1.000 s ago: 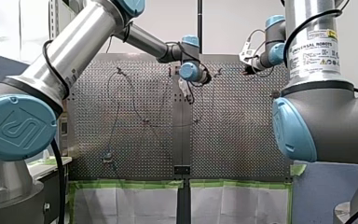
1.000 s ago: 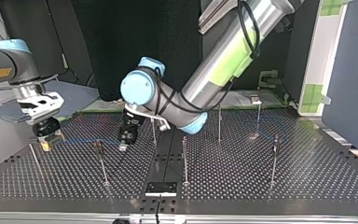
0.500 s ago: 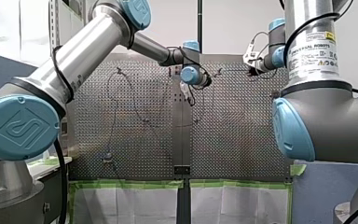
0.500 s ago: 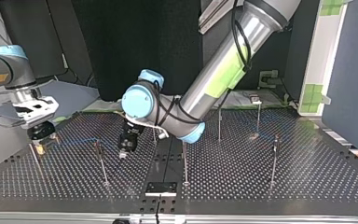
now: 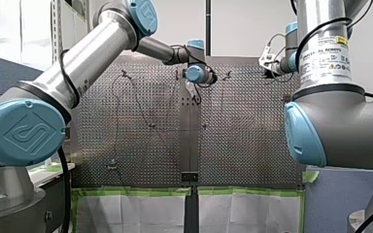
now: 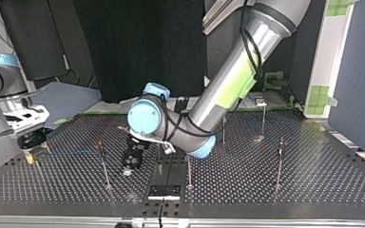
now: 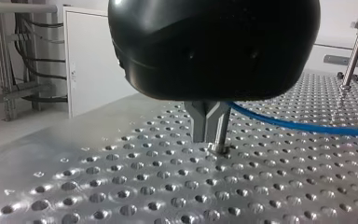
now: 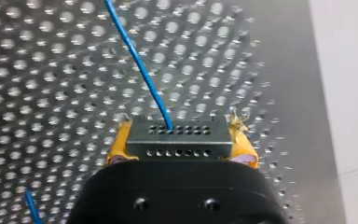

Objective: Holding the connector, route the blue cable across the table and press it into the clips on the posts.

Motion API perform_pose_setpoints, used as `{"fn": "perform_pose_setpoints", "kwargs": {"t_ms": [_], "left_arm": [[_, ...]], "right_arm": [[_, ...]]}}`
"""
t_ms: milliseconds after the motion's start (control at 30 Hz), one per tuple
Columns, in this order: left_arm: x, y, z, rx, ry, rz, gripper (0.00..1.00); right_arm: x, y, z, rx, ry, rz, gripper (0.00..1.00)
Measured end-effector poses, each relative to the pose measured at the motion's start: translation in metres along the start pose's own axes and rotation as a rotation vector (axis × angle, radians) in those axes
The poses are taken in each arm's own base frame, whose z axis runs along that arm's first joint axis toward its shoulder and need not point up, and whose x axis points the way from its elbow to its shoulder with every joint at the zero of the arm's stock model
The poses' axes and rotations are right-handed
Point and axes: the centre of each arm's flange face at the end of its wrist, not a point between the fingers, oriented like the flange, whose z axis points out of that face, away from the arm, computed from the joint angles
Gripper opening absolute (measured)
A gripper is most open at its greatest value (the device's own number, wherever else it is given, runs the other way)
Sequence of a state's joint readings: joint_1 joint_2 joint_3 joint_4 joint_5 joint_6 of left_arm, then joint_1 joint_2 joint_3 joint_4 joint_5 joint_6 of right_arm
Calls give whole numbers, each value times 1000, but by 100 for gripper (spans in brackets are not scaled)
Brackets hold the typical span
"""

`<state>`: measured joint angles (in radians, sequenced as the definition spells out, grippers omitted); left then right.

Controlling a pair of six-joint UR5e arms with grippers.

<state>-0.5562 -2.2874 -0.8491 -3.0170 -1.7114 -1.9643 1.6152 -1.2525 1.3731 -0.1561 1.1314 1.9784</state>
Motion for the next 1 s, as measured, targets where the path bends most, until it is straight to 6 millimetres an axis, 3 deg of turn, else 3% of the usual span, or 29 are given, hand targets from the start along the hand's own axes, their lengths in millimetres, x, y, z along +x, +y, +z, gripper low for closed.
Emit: {"fn": "perform_pose_setpoints", "kwargs": {"t_ms": [500,533,567,600,633,667,733,767,833,1000], "left_arm": [[3,-1,-6,-31,33,11,0],[3,-2,-6,-30,35,10,5],[4,-2,-7,-30,38,9,18],[4,-3,-7,-29,40,8,18],[5,-4,-8,-28,43,7,40],[6,-5,-9,-29,48,7,55],[7,-7,-11,-32,58,10,55],[8,-7,-12,-36,65,14,95],[10,-10,-15,-41,77,20,100],[16,-15,-22,-51,117,39,100]], "right_arm": [[10,16,4,7,12,0,0],[10,16,4,8,12,0,0],[10,16,4,8,11,0,0],[10,17,4,9,11,0,0],[10,17,4,10,10,-1,0],[10,17,4,10,10,-1,0],[10,17,4,11,10,-3,0],[10,17,4,12,9,-3,0],[10,17,4,15,8,-4,0],[10,17,4,16,7,-5,0]]}}
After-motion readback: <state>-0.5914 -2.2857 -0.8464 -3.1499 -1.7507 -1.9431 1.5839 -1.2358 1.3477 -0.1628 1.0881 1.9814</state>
